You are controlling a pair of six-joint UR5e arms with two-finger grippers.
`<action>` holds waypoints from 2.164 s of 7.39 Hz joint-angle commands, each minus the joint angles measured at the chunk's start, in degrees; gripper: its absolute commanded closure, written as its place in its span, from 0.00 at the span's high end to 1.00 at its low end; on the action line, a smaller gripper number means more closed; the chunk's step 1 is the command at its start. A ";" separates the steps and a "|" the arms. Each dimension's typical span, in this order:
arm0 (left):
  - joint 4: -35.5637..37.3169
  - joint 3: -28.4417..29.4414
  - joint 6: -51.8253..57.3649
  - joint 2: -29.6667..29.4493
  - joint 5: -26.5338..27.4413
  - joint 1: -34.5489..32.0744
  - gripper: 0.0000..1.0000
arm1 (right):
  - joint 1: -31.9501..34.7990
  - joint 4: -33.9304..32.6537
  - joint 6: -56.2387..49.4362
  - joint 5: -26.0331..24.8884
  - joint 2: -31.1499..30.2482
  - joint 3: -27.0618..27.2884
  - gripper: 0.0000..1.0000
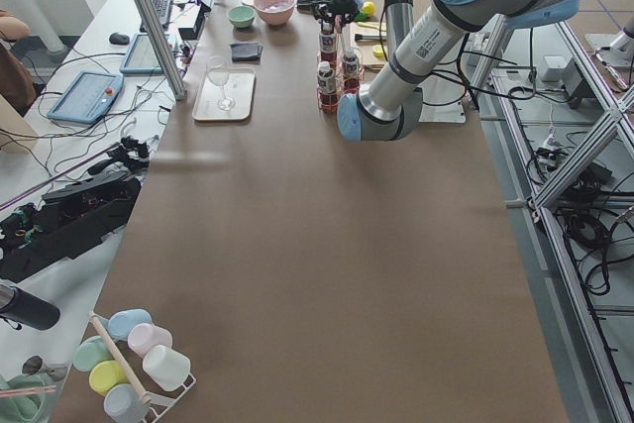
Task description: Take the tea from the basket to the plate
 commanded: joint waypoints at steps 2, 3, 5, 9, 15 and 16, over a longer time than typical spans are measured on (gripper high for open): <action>0.09 0.09 0.00 0.03 0.00 0.00 0.00 | 12.15 -7.93 7.40 5.17 5.42 4.62 0.00; 0.09 0.26 0.00 -0.06 0.00 0.00 0.00 | 13.93 -8.47 7.69 5.37 6.31 4.27 0.00; 0.09 0.35 0.00 0.03 0.00 0.00 0.00 | 15.70 -8.39 7.08 2.93 6.41 1.57 0.00; 0.96 -0.35 0.00 0.20 -0.44 -2.09 0.00 | 15.10 -7.77 5.85 -9.71 12.89 -14.23 0.00; 7.47 -2.11 16.56 3.96 -9.23 -18.17 0.00 | 10.87 -4.34 11.61 -29.14 24.85 -38.50 0.00; 7.47 -2.54 21.05 7.12 -9.32 -20.98 0.00 | 9.39 -2.25 12.08 -33.00 26.26 -41.66 0.00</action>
